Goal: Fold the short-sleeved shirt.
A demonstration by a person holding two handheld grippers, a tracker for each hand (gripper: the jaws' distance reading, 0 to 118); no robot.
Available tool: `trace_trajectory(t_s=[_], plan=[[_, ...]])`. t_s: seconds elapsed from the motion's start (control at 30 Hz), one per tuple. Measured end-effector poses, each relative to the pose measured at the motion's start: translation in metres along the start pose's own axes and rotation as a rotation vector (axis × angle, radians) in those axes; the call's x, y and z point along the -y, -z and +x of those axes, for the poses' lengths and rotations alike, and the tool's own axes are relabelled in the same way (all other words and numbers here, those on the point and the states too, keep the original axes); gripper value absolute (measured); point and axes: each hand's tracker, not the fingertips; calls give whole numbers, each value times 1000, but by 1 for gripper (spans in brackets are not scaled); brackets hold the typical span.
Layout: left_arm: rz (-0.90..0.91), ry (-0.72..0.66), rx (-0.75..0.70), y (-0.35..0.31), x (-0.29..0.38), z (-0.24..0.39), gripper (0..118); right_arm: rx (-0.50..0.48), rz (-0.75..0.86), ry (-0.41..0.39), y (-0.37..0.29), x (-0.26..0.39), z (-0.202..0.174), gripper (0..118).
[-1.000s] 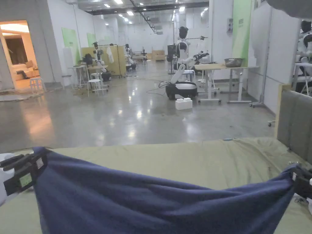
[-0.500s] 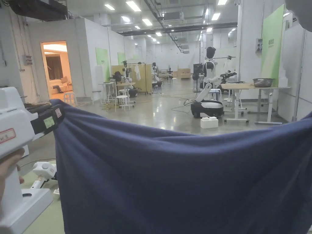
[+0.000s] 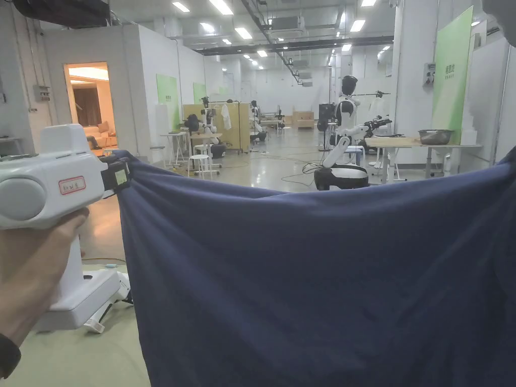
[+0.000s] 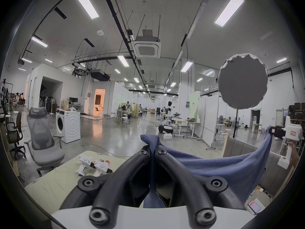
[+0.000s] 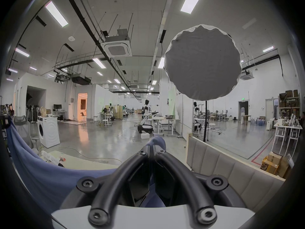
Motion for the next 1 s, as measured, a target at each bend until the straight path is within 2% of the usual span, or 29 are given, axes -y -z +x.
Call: trace_trajectory(t_s=[0.17, 0.27, 0.4, 0.53, 0.73, 0.83, 1.0], plan=[[-15, 3, -8, 47, 6, 7, 0, 28, -22, -15, 48, -2, -4, 0], [-18, -8, -19, 77, 7, 6, 0, 38, -37, 11, 77, -2, -5, 0], [-15, -6, -26, 111, 9, 7, 0, 58, -46, 5, 111, 1, -15, 0], [-40, -7, -42, 143, 9, 6, 0, 43, -86, 62, 144, 0, -18, 0], [-69, 11, -56, 174, 16, 8, 0, 47, -91, 75, 172, 3, -26, 0], [-82, 16, -68, 187, 37, 7, 0, 42, -107, 86, 180, 18, -28, 0], [-163, 34, -66, 188, 116, 8, 0, -5, -254, 124, 186, 86, -27, 0]])
